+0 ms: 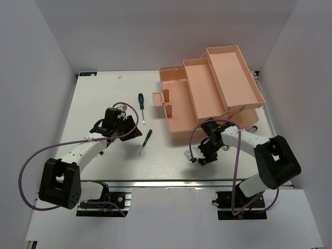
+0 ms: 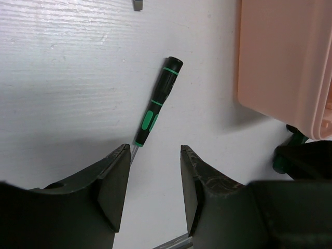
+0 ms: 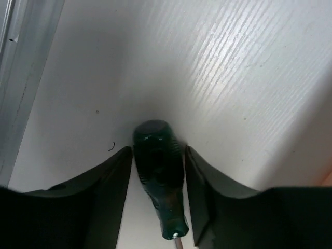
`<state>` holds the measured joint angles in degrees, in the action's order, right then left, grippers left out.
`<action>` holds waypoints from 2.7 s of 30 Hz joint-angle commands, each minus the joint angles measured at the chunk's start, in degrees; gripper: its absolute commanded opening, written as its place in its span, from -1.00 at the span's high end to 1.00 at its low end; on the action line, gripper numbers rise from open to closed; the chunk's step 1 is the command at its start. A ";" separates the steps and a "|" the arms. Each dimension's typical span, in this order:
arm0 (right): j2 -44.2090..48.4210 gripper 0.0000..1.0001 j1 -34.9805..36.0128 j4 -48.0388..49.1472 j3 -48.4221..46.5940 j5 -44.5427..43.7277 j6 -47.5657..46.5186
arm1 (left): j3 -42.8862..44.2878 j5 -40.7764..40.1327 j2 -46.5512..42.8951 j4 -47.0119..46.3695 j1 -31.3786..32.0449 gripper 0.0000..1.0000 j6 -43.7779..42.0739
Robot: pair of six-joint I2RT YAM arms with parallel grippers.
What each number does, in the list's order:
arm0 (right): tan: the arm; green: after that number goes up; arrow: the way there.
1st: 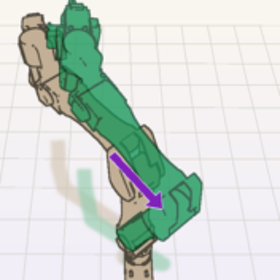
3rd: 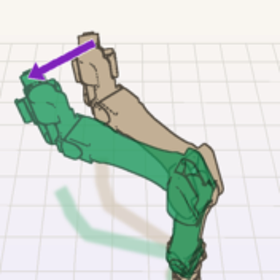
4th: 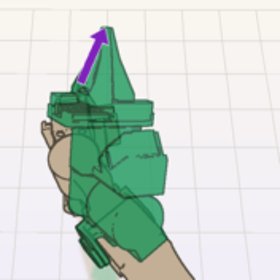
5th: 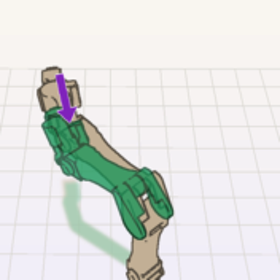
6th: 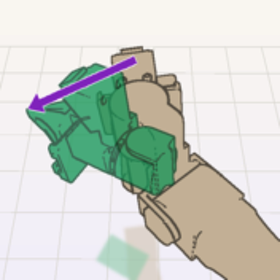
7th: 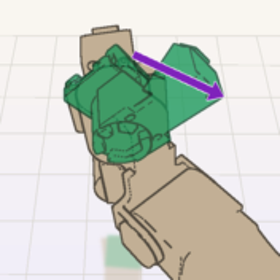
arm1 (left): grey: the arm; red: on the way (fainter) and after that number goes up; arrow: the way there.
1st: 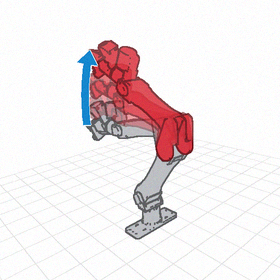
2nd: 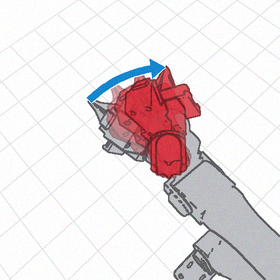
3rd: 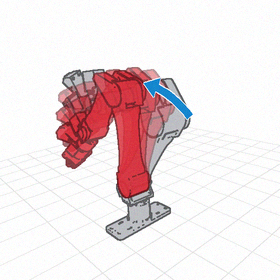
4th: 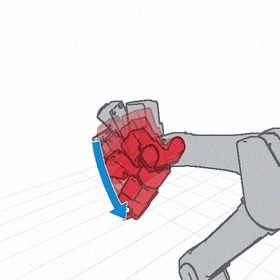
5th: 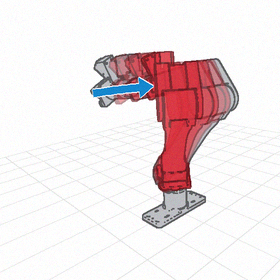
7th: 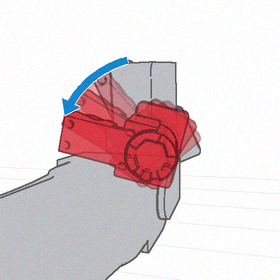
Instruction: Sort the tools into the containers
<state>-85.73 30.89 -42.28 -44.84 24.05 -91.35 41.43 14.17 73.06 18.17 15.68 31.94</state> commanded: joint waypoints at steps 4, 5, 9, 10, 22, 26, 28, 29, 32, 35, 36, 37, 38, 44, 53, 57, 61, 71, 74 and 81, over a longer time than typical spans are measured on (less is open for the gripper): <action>-1.55 0.44 0.74 0.36 1.86 -1.47 1.44 | -0.65 -5.20 -0.90 -4.02 2.16 -0.06 -0.39; -0.50 0.62 0.75 -0.42 1.43 0.19 1.35 | -0.04 -7.56 -0.64 -4.20 2.16 -0.06 -0.39; 2.41 1.00 1.45 -9.45 -4.98 8.71 1.61 | 5.40 -13.29 4.53 -4.72 2.16 -0.07 -0.13; 2.59 1.00 2.06 -11.75 -9.61 13.17 2.14 | 7.07 -15.38 6.29 -4.90 2.16 -0.07 -0.21; -8.81 1.00 4.88 -23.10 -44.96 42.45 23.92 | 41.26 -25.41 35.47 -1.04 2.07 -0.08 -4.61; -14.36 1.00 4.35 -15.63 -62.06 49.76 49.89 | 46.53 -28.85 42.40 -2.52 2.07 -0.09 -6.54; -14.29 1.00 4.00 -1.71 -62.30 49.43 57.61 | 48.12 -29.46 43.48 -2.62 2.07 -0.08 -7.33; -13.33 1.00 2.69 8.86 -58.21 47.77 77.18 | 49.00 -29.90 45.40 -2.53 2.07 -0.08 -7.51; -7.70 1.00 -0.74 45.22 -46.95 38.02 102.54 | 51.99 -31.84 48.66 -2.09 2.07 -0.08 -8.30; -12.25 1.00 -5.39 41.77 -52.52 29.84 107.35 | 53.58 -31.84 50.16 -2.96 2.07 -0.08 -9.53; -14.53 1.00 -6.36 39.75 -54.11 26.43 109.09 | 53.84 -31.67 51.04 -3.40 2.07 -0.08 -9.88; -15.07 1.00 -7.50 40.43 -53.60 24.92 110.06 | 54.63 -31.93 51.48 -3.67 2.07 -0.08 -10.67; -15.51 1.00 -8.47 41.48 -52.81 23.77 111.03 | 55.24 -32.02 52.01 -3.50 2.07 -0.08 -10.76; -18.24 1.00 -11.73 41.67 -49.74 13.58 110.86 | 58.32 -33.16 55.44 -2.88 2.07 -0.07 -12.34; -19.30 -0.02 -11.03 42.37 -46.22 9.34 105.42 | 54.12 -34.65 53.87 -2.70 2.07 0.03 -12.52; -16.84 -0.30 -11.12 40.61 -44.99 11.19 102.96 | 50.33 -35.00 52.10 -3.32 2.07 0.07 -12.52; -13.76 -0.60 -11.56 39.91 -45.25 13.12 100.76 | 49.10 -34.39 52.01 -2.89 2.07 0.08 -12.34; -5.42 -0.79 -15.33 41.58 -42.35 19.44 100.14 | 47.52 -30.35 53.51 1.60 1.46 -0.06 -11.73; -3.75 -0.79 -16.48 43.86 -40.33 20.77 100.75 | 46.64 -29.47 53.24 2.74 1.28 -0.10 -11.20; -1.63 -0.79 -19.55 44.48 -38.13 22.18 100.23 | 44.53 -28.50 48.60 3.27 0.32 0.62 -9.89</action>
<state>-89.49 12.60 -0.08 -83.53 44.31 9.45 88.62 -17.10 124.75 14.39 16.80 20.67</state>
